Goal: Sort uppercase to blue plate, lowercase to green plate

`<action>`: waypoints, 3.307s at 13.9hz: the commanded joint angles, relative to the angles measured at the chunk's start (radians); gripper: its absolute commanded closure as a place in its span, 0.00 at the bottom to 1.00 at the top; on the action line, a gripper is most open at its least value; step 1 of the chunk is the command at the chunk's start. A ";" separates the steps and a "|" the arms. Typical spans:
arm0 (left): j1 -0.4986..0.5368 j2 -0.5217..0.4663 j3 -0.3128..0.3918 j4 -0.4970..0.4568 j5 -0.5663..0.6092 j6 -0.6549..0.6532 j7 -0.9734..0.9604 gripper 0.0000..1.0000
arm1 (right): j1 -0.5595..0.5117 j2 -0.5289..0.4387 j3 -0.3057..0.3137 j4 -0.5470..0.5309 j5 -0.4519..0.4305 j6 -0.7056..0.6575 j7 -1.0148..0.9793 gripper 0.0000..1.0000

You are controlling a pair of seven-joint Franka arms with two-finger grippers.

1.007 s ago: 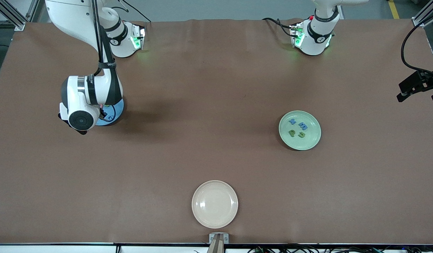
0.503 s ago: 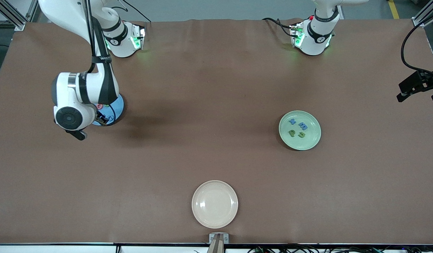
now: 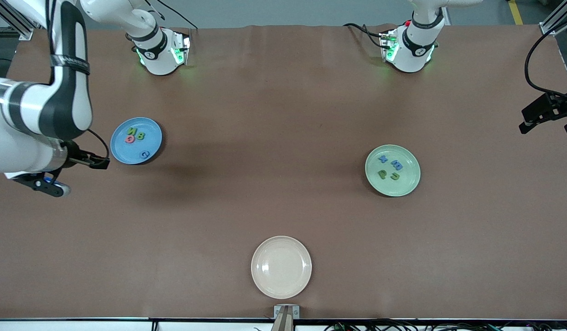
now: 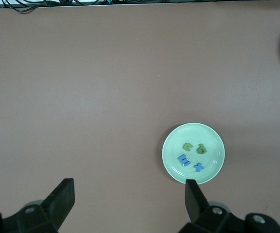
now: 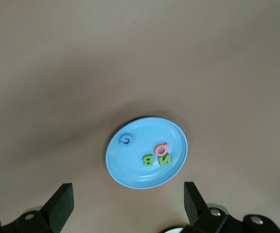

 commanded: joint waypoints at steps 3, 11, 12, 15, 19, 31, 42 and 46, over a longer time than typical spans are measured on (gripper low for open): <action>-0.007 -0.002 0.001 0.003 0.002 -0.005 0.012 0.00 | -0.008 -0.006 0.030 0.133 0.015 -0.118 -0.025 0.00; -0.005 -0.002 0.001 0.003 0.002 -0.005 0.015 0.00 | -0.396 -0.015 0.492 0.339 -0.037 -0.250 -0.030 0.00; -0.005 -0.002 0.001 0.003 0.002 -0.005 0.015 0.00 | -0.469 -0.032 0.581 0.339 -0.072 -0.249 -0.032 0.00; -0.005 -0.002 0.001 0.003 0.002 -0.005 0.018 0.00 | -0.716 -0.058 0.894 0.336 -0.195 -0.238 -0.032 0.00; -0.001 0.000 0.001 0.003 0.002 -0.005 0.021 0.00 | -0.853 -0.067 1.028 0.322 -0.223 -0.227 -0.038 0.00; 0.001 -0.002 0.001 0.003 0.002 -0.005 0.021 0.00 | -0.762 -0.138 0.846 0.216 -0.216 -0.148 -0.234 0.00; 0.001 -0.002 0.003 0.003 0.002 -0.005 0.021 0.00 | -0.683 -0.353 0.751 -0.060 -0.215 -0.045 -0.246 0.00; 0.001 -0.002 0.001 0.003 0.002 -0.005 0.021 0.00 | -0.692 -0.354 0.751 -0.054 -0.215 -0.051 -0.248 0.00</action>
